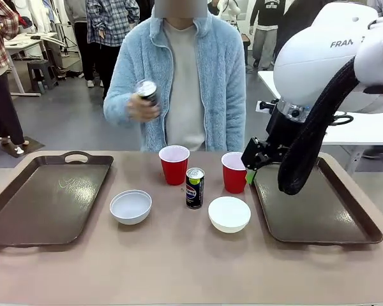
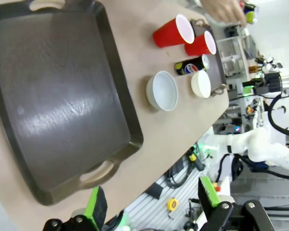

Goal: Prepare tableware on both trays.
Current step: Pick up a Picnic Bowl from the table and place it on a Handle tray.

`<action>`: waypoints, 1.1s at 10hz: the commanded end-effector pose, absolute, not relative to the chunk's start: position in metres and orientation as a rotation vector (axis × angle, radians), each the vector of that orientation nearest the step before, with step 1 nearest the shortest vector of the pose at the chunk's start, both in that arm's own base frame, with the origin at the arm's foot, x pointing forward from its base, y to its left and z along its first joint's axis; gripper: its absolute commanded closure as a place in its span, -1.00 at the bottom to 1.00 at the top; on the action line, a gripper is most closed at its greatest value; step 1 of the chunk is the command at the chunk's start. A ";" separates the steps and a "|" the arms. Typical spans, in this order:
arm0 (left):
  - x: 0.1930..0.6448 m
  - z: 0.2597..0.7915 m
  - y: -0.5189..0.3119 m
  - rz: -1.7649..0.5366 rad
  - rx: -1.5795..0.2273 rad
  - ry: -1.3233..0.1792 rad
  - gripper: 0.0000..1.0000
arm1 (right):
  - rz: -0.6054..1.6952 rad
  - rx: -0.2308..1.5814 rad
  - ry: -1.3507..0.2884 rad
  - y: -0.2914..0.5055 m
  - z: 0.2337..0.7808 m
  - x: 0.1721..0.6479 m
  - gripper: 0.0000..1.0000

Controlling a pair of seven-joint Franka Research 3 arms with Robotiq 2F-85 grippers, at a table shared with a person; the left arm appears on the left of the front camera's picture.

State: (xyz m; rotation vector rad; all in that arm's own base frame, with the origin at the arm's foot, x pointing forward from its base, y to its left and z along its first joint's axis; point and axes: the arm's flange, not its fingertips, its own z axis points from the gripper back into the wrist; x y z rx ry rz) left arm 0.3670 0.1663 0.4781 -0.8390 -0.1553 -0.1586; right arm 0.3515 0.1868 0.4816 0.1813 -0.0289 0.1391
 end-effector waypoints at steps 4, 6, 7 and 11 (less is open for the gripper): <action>0.366 0.479 0.168 -0.160 -0.844 -0.159 -1.00 | 0.110 0.117 -0.055 0.199 0.456 0.363 -1.00; 0.366 0.479 0.168 -0.160 -0.844 -0.159 -1.00 | 0.121 0.093 -0.024 0.229 0.410 0.384 -1.00; 0.366 0.479 0.168 -0.160 -0.844 -0.159 -1.00 | 0.133 0.081 -0.041 0.235 0.402 0.390 -1.00; 0.366 0.479 0.168 -0.160 -0.844 -0.159 -1.00 | 0.148 0.045 -0.029 0.239 0.375 0.401 -1.00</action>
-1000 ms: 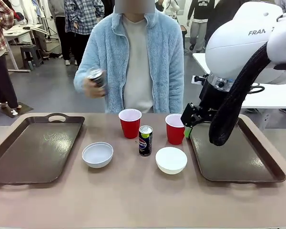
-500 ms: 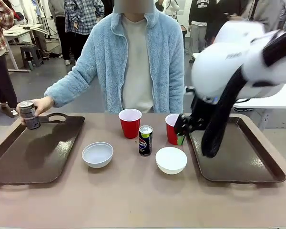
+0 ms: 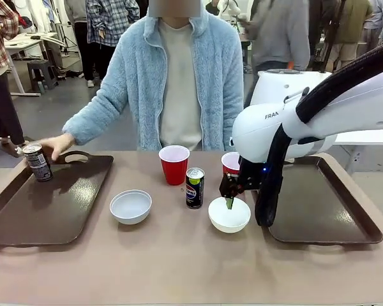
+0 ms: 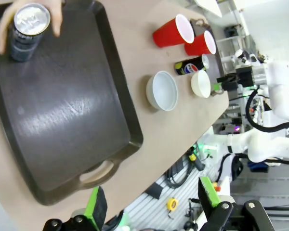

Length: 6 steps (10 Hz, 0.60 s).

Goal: Prepare tableware on both trays.
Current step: Pick up a Picnic Bowl from the table and place it on a Handle tray.

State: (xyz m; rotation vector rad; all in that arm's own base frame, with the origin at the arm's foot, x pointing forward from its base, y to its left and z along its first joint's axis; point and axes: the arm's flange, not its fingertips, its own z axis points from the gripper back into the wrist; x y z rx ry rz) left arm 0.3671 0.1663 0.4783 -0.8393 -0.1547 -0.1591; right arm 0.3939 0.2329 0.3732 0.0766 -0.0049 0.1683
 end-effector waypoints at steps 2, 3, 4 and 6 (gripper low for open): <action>0.366 0.479 0.168 -0.160 -0.844 -0.159 -1.00 | 0.142 0.032 -0.003 0.238 0.363 0.408 -1.00; 0.366 0.479 0.168 -0.160 -0.844 -0.159 -1.00 | 0.143 0.030 0.005 0.239 0.356 0.412 -0.95; 0.366 0.479 0.168 -0.160 -0.844 -0.159 -1.00 | 0.141 0.027 0.009 0.239 0.350 0.416 -0.95; 0.366 0.479 0.168 -0.160 -0.844 -0.159 -1.00 | 0.165 0.032 0.002 0.239 0.345 0.422 -0.79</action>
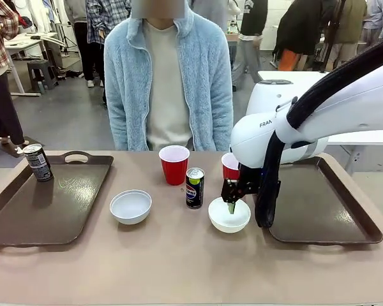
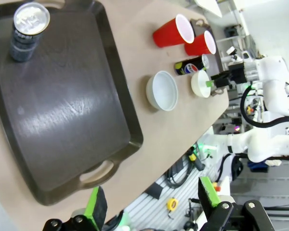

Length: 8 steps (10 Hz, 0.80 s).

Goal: Prepare tableware on both trays.
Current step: Pick up a Picnic Bowl from the table and place it on a Handle tray.

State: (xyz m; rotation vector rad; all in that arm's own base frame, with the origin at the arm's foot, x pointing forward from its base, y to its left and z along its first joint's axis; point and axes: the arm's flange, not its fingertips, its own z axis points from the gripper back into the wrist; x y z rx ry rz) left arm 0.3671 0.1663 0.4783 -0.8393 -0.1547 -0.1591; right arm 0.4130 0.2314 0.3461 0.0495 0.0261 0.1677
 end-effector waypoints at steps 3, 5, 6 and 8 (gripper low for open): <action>0.366 0.479 0.168 -0.160 -0.844 -0.159 -1.00 | 0.179 0.034 -0.001 0.239 0.344 0.422 0.67; 0.366 0.479 0.168 -0.160 -0.844 -0.159 -1.00 | 0.178 0.032 0.004 0.238 0.344 0.422 1.00; 0.366 0.479 0.168 -0.160 -0.844 -0.159 -1.00 | 0.178 0.033 0.005 0.238 0.345 0.423 1.00; 0.366 0.479 0.168 -0.160 -0.844 -0.159 -1.00 | 0.178 0.030 0.005 0.238 0.346 0.421 1.00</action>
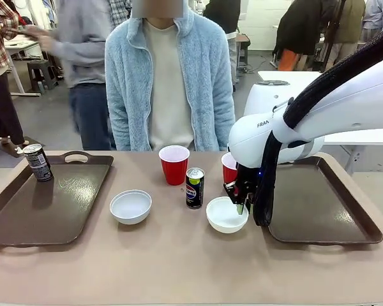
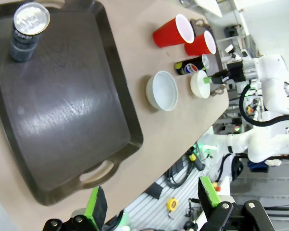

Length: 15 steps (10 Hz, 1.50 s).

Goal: Prepare tableware on both trays.
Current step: Pick up a Picnic Bowl from the table and place it on a Handle tray.

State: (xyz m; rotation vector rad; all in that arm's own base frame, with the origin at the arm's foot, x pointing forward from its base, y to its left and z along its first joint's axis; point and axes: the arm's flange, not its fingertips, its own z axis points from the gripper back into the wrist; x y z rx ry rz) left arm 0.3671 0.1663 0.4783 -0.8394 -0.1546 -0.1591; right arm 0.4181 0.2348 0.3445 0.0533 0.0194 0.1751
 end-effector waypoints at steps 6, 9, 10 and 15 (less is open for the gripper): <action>0.366 0.479 0.168 -0.160 -0.844 -0.159 -1.00 | 0.228 0.052 0.107 0.210 0.439 0.373 1.00; 0.366 0.479 0.168 -0.160 -0.844 -0.159 -1.00 | 0.138 0.080 0.061 0.154 0.495 0.370 1.00; 0.366 0.479 0.168 -0.160 -0.844 -0.159 -1.00 | 0.114 0.069 0.050 0.131 0.500 0.376 1.00; 0.366 0.479 0.168 -0.160 -0.844 -0.159 -1.00 | -0.143 0.143 -0.008 0.012 0.479 0.422 1.00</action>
